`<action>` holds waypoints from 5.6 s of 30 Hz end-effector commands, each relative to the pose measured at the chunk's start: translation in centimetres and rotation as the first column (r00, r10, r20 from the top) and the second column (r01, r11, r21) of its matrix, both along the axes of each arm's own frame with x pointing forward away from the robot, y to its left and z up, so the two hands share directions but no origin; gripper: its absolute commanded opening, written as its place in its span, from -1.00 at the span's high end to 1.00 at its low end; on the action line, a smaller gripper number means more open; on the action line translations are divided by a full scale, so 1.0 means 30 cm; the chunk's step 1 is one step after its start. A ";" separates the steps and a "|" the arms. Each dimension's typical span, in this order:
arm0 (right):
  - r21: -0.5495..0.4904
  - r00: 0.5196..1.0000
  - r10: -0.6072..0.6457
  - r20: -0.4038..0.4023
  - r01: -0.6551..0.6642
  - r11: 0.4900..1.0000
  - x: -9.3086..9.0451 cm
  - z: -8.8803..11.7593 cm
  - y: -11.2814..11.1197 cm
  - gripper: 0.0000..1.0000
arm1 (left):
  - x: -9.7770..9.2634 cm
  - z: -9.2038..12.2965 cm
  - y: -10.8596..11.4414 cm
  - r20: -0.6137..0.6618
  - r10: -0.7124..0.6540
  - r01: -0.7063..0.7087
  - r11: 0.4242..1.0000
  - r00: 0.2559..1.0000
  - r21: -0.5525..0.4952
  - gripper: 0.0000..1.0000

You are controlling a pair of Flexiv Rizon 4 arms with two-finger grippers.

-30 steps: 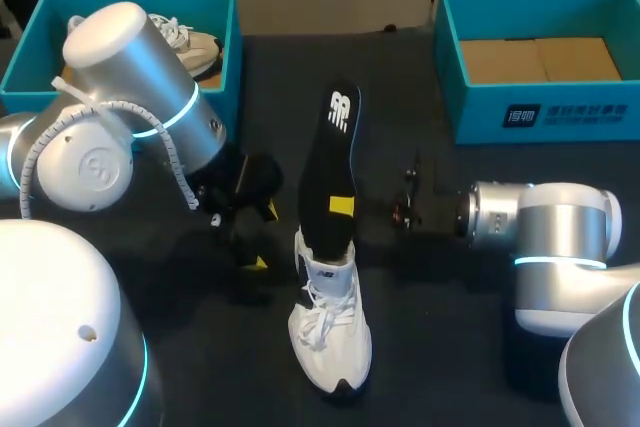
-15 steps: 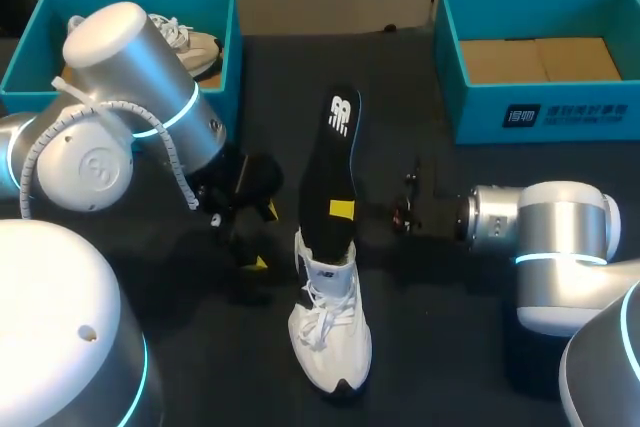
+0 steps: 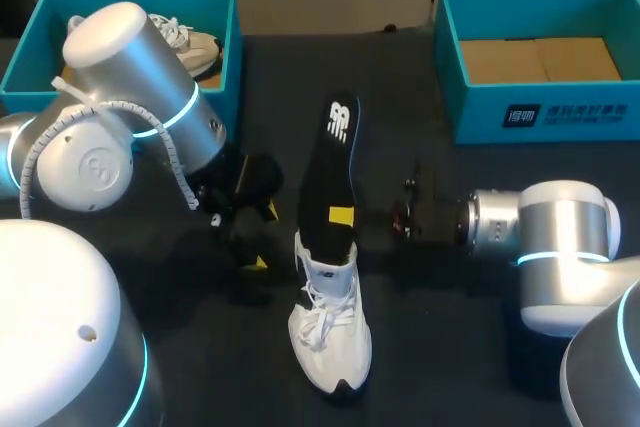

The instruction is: Take the shoe out of the shoebox, open the shoe tongue, remove and reinsert the insole, then place the shoe into the shoebox

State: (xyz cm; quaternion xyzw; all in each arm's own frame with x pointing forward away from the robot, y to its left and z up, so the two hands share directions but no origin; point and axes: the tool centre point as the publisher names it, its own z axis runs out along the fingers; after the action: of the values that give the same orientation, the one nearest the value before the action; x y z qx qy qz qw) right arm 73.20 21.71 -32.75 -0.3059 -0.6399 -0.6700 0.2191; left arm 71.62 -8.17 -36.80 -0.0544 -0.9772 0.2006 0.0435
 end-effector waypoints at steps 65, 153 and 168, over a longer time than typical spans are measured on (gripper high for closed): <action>-0.041 0.993 0.120 -0.020 -0.120 0.992 -0.081 0.022 0.019 0.51 | -0.004 0.001 0.002 0.002 0.001 -0.001 1.000 1.000 0.001 -1.00; -0.070 0.993 0.052 -0.109 -0.060 0.996 -0.098 -0.032 0.026 0.95 | -0.004 0.001 0.002 0.002 0.001 -0.001 1.000 1.000 0.001 -1.00; -0.045 0.999 0.052 -0.015 -0.052 0.998 -0.065 0.045 0.049 0.52 | -0.004 0.001 0.002 0.002 0.001 -0.001 1.000 1.000 0.001 -1.00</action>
State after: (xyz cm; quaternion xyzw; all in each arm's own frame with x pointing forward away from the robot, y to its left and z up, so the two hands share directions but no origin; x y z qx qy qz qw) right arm 71.13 23.10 -31.54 -0.2971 -0.6618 -0.6460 0.2378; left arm 71.62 -8.17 -36.80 -0.0544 -0.9772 0.2006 0.0435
